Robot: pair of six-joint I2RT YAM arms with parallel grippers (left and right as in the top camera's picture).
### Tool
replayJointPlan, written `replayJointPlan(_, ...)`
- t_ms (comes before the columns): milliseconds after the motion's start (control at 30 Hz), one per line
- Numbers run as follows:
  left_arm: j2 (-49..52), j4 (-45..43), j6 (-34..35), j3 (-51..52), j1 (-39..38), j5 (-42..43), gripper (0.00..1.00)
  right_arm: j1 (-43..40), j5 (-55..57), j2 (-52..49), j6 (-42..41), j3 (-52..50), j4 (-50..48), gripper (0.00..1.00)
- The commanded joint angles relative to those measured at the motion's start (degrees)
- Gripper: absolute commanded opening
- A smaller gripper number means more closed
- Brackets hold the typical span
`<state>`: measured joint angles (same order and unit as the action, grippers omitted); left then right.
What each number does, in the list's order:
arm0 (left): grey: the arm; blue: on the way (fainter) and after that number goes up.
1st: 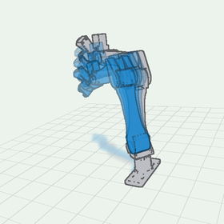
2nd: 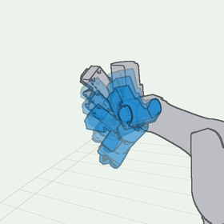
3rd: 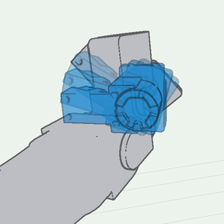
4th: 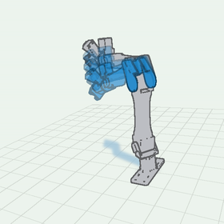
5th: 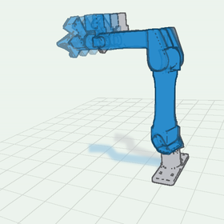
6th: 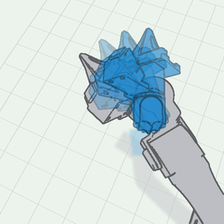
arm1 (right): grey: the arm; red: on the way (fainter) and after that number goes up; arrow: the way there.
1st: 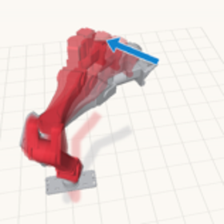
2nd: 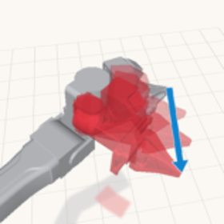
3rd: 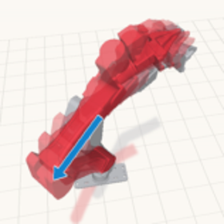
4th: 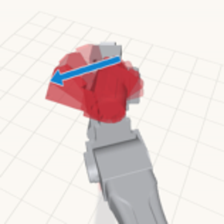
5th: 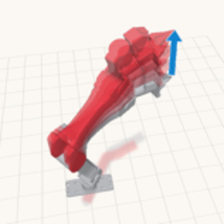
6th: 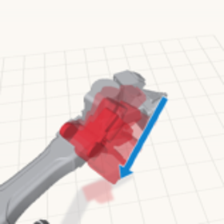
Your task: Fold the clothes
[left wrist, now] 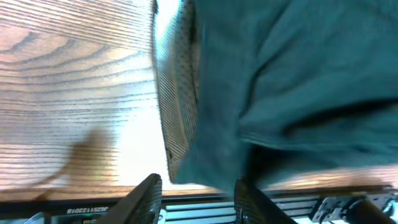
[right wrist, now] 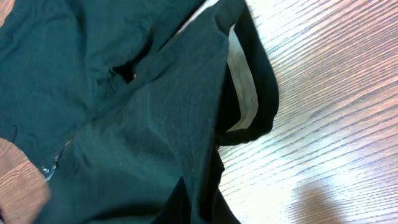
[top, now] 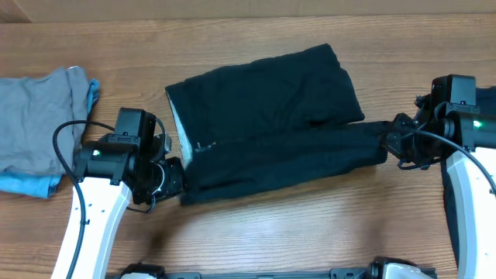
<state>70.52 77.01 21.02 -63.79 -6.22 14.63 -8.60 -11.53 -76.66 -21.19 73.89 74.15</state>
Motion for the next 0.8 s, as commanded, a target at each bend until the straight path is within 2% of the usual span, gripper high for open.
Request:
replayJointPlan(0,-0.1,0.0,-1.8,0.3,0.5,-3.1,0.32,-0.4,1.4,0.4,0.5,1.8,-0.3,0.04)
replayJointPlan(33,-0.1,-0.3,-1.8,0.3,0.5,-3.0,0.25,-0.4,1.4,0.4,0.5,1.8,-0.3,0.04)
replayJointPlan(133,-0.1,-0.7,-1.7,0.3,0.5,-3.0,0.19,-0.4,1.4,0.4,0.5,1.8,-0.3,0.04)
replayJointPlan(300,-0.1,-1.1,-1.7,5.7,0.4,5.2,0.31,-0.4,1.4,0.4,0.5,1.8,-0.4,0.04)
replayJointPlan(367,-0.1,-4.7,-1.7,14.1,-1.1,11.1,0.37,-0.4,1.4,0.4,0.5,1.8,-0.6,0.04)
replayJointPlan(533,-0.1,-15.0,-1.7,28.8,-2.2,21.7,0.38,-0.4,1.4,0.4,0.5,1.8,-0.8,0.04)
replayJointPlan(633,-0.1,-19.4,-1.9,33.3,-2.2,22.7,0.37,-0.4,1.4,0.4,0.5,1.8,-0.9,0.04)
replayJointPlan(767,-0.1,-24.5,-7.5,34.2,-2.2,22.6,0.38,-0.4,1.4,0.4,0.5,1.8,-1.0,0.04)
